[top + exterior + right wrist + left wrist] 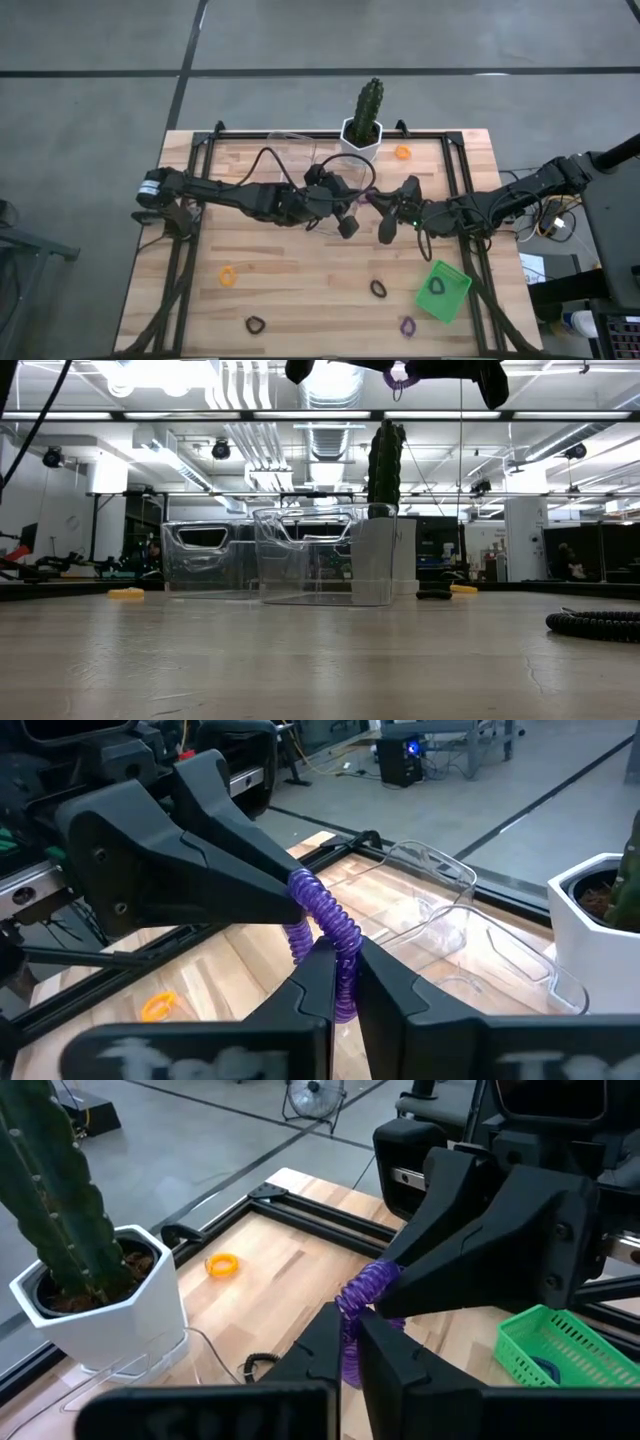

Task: Sort items
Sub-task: Put the left purple keychain into the green bin

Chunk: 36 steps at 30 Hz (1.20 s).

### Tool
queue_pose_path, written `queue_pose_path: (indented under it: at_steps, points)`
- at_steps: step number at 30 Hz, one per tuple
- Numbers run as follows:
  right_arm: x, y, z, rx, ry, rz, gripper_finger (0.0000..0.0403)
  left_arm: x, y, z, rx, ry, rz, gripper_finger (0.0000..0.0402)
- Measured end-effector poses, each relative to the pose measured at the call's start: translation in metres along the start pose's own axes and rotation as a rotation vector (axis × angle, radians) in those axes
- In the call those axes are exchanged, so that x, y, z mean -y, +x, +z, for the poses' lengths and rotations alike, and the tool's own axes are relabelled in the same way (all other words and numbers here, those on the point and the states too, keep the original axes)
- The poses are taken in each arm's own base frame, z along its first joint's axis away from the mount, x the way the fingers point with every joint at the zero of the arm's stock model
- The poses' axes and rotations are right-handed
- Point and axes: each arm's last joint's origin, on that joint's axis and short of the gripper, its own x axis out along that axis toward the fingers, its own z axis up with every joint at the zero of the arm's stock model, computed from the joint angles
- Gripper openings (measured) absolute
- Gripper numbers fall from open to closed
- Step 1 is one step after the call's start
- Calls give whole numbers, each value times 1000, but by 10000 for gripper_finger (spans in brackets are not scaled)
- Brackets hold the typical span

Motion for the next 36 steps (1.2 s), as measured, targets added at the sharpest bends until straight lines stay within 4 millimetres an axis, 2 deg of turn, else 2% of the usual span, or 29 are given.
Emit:
queue_pose_path:
  at_steps: [21,36]
  points:
    - [0,0,0,-3,-4,-2,18,0,0,0,2,0,5,23]
    - [1,0,-1,-5,-7,-4,18,0,0,0,0,110,-5,23]
